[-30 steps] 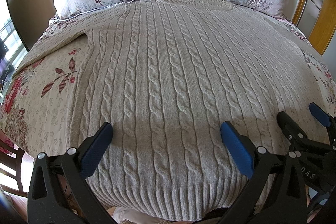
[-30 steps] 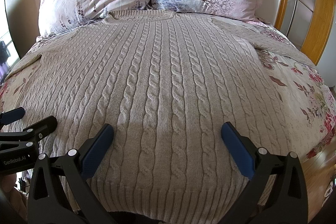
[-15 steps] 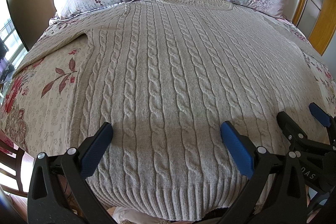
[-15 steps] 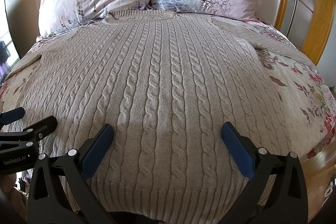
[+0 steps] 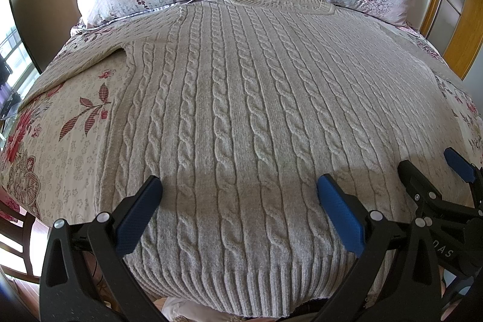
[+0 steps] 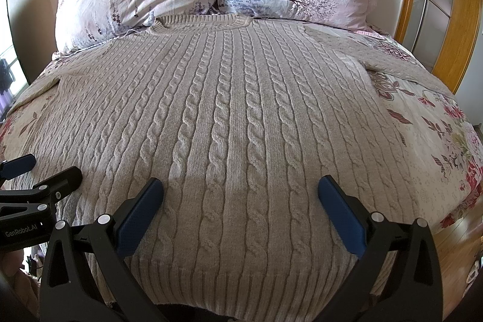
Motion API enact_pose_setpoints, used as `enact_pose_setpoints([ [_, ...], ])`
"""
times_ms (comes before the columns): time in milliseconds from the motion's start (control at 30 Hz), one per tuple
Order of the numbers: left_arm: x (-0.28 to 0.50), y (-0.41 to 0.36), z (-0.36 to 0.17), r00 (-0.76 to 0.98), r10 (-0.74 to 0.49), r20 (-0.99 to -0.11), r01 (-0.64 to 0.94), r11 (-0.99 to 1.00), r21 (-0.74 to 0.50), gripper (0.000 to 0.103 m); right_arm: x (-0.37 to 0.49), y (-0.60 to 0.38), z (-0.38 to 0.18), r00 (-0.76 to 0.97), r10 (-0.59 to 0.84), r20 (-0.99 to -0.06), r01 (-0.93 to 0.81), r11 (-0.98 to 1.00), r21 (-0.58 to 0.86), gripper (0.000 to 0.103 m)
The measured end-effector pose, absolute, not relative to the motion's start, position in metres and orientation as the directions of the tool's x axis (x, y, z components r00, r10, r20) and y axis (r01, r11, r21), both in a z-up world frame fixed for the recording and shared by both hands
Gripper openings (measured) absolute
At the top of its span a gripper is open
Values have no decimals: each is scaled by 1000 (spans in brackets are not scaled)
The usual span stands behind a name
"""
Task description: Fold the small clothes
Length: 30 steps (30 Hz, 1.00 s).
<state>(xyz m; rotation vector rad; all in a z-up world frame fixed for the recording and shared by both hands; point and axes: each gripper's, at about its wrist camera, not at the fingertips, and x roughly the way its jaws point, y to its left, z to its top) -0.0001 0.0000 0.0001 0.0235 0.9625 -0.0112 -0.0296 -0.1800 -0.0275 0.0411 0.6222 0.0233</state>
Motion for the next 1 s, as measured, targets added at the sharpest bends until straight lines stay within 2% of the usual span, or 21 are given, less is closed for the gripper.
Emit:
enact_pose_setpoints([
  [700,0,0,0,570,1,-822,21,1000,15,101,-33,-182,-29,813,42,-581,-22,999,41,102],
  [800,0,0,0,568,0,-823,26,1000,18,101,-31,-181,-29,818,56,-572,-47,998,30,102],
  [1000,2,1,0,575,-21,-818,65,998,21,101,-28,-193,-30,848,172,-501,-192,981,12,102],
])
